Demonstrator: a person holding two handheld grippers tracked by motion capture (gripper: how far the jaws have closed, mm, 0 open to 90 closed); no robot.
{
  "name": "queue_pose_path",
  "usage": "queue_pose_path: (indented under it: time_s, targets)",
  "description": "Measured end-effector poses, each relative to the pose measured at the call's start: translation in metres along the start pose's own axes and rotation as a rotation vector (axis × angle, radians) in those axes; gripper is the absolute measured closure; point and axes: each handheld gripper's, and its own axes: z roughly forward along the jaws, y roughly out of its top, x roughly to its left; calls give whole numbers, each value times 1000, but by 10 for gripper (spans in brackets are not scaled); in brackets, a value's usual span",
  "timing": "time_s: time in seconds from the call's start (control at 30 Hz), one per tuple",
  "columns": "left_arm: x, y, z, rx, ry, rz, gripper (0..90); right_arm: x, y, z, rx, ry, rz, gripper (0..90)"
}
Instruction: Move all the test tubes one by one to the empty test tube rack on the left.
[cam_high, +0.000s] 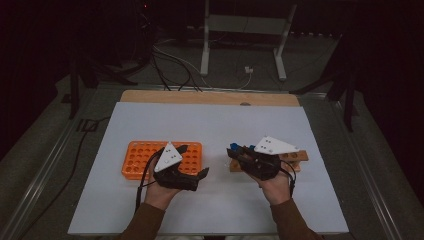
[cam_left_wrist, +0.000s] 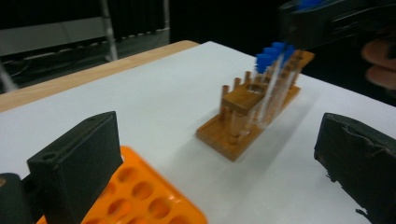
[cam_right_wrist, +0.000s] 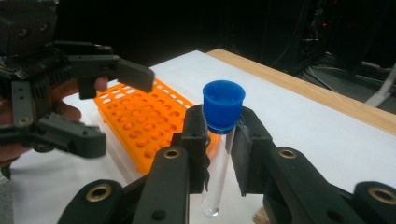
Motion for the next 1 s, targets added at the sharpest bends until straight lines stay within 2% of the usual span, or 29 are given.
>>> queue_pose_path:
  time_s: [0.03, 0.13, 0.2, 0.37, 0.53, 0.73, 0.77, 0.83, 0.93, 1.0]
  targets:
    - [-1, 0, 2, 3, -4, 5, 14, 1, 0, 2, 1, 5, -2, 768]
    - [-6, 1, 6, -2, -30, 11, 93, 6, 1, 6, 4, 22, -5, 768]
    - [-7, 2, 9, -7, -41, 17, 177, 9, 2, 9, 5, 30, -12, 768]
    - [-10, 4, 17, -13, -59, 18, 311, 15, 4, 14, 2, 55, -14, 768]
    - [-13, 4, 23, -12, -86, 40, 459, 20, 6, 19, 3, 74, -16, 768]
    - [-14, 5, 24, -17, -97, 55, 588, 24, 5, 24, 12, 93, -21, 768]
    - [-15, 5, 24, -14, -99, 62, 640, 25, 5, 25, 13, 98, -20, 768]
    - [-16, 5, 24, -8, -102, 75, 662, 25, 5, 26, 12, 99, -20, 768]
    - [-17, 4, 24, 5, -105, 102, 764, 26, 5, 27, 14, 105, -19, 767]
    - [-17, 4, 24, 6, -104, 106, 773, 27, 5, 28, 14, 110, -24, 752]
